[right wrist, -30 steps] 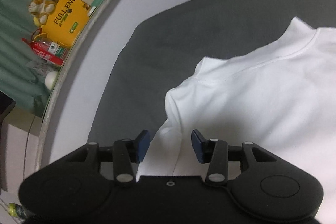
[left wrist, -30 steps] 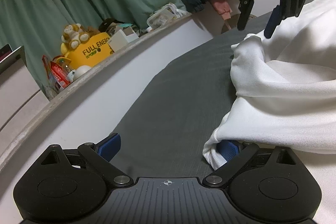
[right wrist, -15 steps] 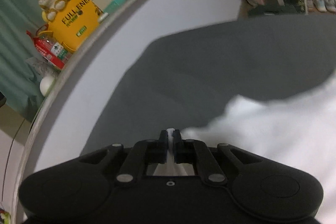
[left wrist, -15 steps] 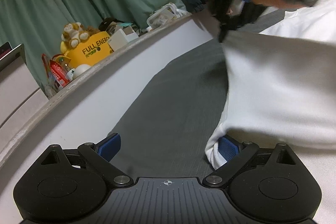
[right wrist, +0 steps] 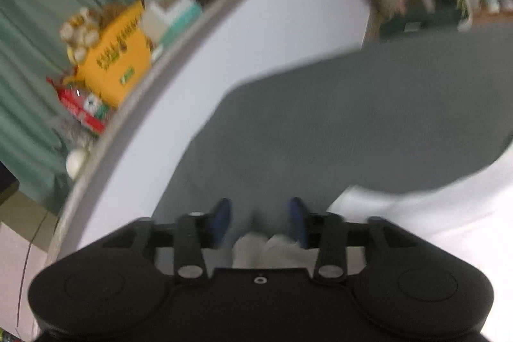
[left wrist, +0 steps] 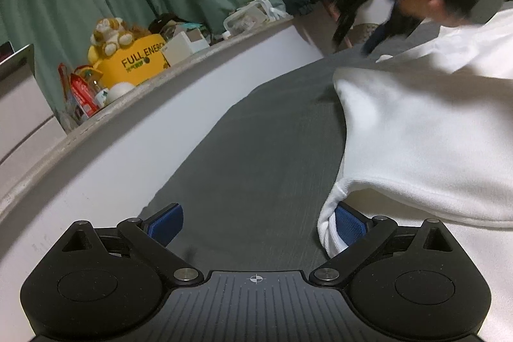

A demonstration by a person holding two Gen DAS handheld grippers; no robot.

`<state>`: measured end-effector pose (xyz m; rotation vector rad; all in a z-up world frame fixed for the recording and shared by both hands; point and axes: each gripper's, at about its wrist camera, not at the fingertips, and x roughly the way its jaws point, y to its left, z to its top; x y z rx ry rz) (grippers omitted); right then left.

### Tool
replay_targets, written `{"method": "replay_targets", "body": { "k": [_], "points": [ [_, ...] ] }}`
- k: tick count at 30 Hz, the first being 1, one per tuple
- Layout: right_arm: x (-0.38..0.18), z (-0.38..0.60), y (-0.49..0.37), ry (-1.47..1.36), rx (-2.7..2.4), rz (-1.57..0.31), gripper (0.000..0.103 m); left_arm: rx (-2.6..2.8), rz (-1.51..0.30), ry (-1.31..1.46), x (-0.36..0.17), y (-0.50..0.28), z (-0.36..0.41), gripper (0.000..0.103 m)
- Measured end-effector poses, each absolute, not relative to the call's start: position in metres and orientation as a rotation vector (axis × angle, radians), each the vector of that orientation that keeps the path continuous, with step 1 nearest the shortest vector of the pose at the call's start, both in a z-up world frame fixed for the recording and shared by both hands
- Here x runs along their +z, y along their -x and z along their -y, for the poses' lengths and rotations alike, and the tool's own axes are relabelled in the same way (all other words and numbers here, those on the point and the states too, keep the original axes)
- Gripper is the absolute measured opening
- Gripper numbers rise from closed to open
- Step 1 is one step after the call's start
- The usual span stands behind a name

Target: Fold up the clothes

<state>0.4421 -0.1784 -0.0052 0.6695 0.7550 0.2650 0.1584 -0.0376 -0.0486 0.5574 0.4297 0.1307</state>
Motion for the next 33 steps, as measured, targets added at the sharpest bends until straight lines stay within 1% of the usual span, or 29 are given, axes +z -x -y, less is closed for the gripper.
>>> {"method": "replay_targets", "body": {
  "k": [3, 6, 14, 17, 18, 19, 20, 23, 25, 30, 32, 33],
  "points": [
    [0.002, 0.214, -0.430, -0.623, 0.185, -0.766, 0.045, 0.129, -0.434, -0.551, -0.048, -0.159, 0.036, 0.099],
    [0.003, 0.224, -0.425, -0.506, 0.131, -0.797, 0.045, 0.142, -0.422, -0.581, -0.051, -0.158, 0.041, 0.099],
    [-0.003, 0.151, -0.457, -0.168, 0.186, -0.849, 0.044, 0.140, -0.421, -0.568, -0.050, -0.157, 0.041, 0.099],
    [-0.016, 0.130, -0.466, -0.034, 0.211, -0.910, 0.040, 0.143, -0.418, -0.572, -0.051, -0.157, 0.042, 0.099],
    [-0.017, 0.126, -0.464, -0.017, 0.228, -0.895, 0.029, 0.144, -0.417, -0.573, -0.051, -0.157, 0.042, 0.099],
    [-0.018, 0.124, -0.465, -0.020, 0.248, -0.891, 0.015, 0.144, -0.416, -0.575, -0.051, -0.157, 0.042, 0.099],
    [-0.017, 0.124, -0.466, -0.028, 0.252, -0.881, 0.008, 0.145, -0.415, -0.576, -0.051, -0.158, 0.042, 0.099],
    [-0.011, 0.127, -0.465, -0.032, 0.192, -0.792, 0.007, 0.146, -0.414, -0.577, -0.051, -0.157, 0.043, 0.099],
    [-0.006, 0.134, -0.466, -0.086, 0.165, -0.742, 0.007, 0.146, -0.414, -0.576, -0.051, -0.157, 0.042, 0.099],
    [-0.023, 0.134, -0.474, -0.119, 0.141, -0.800, 0.009, 0.143, -0.419, -0.567, -0.052, -0.157, 0.042, 0.099],
    [-0.024, 0.135, -0.472, -0.143, 0.122, -0.796, 0.015, 0.142, -0.421, -0.563, -0.052, -0.158, 0.041, 0.099],
    [-0.022, 0.137, -0.472, -0.153, 0.110, -0.799, 0.028, 0.142, -0.422, -0.561, -0.052, -0.158, 0.041, 0.099]
  ]
}}
